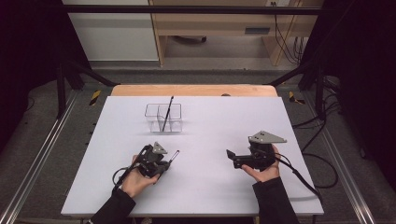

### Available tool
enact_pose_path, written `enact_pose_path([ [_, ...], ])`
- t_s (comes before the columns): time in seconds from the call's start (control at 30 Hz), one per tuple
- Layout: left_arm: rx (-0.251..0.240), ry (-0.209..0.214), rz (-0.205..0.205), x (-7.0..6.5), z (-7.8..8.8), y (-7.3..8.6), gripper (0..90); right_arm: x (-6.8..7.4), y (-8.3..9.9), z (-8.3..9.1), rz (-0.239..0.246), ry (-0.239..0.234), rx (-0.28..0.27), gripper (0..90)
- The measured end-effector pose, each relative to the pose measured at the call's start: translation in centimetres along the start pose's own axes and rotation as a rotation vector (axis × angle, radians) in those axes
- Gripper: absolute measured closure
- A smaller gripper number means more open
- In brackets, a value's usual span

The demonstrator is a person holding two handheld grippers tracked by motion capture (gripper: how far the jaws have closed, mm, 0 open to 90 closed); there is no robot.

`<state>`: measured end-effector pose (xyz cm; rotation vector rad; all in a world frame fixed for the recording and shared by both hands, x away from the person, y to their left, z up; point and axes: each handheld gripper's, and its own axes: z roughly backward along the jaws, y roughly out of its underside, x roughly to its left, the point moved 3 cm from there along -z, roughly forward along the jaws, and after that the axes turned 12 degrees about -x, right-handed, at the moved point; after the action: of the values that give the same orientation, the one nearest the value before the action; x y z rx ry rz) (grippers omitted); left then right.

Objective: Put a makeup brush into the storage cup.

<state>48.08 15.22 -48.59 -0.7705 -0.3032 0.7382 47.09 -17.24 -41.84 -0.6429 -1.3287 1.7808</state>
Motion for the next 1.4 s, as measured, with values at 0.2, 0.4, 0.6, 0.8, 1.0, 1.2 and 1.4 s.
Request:
enact_pose_path([
  [0.2, 0.010, 0.015, -0.022, -0.4, -0.1, -0.1, 82.8, 0.1, 0.0, 0.0, -0.001, -0.001, 0.005, 4.3],
  [0.4, 0.020, 0.027, -0.059, -0.8, -0.1, -0.2, 83.2, 0.0, 0.0, 0.1, -0.004, -0.001, 0.000, 4.4],
  [0.6, 0.032, 0.035, -0.086, -1.0, 0.0, -0.2, 83.3, 0.0, 0.0, 0.1, -0.003, -0.001, 0.001, 4.3],
  [0.8, 0.034, 0.038, -0.082, -0.9, 0.0, -0.2, 82.8, 0.0, 0.0, 0.1, -0.001, 0.001, 0.001, 4.4],
  [1.0, 0.039, 0.047, -0.067, -0.8, 0.0, -0.2, 77.0, 0.0, 0.1, -0.1, 0.003, 0.000, 0.008, 4.3],
  [1.2, 0.035, 0.049, -0.070, -0.6, 0.6, -0.7, 66.4, -0.1, 0.0, 0.1, 0.003, 0.001, 0.003, 4.3],
  [1.4, 0.072, 0.055, -0.089, -0.3, 0.7, -1.8, 48.4, -0.1, -0.1, 0.1, 0.002, 0.004, 0.003, 4.3],
])
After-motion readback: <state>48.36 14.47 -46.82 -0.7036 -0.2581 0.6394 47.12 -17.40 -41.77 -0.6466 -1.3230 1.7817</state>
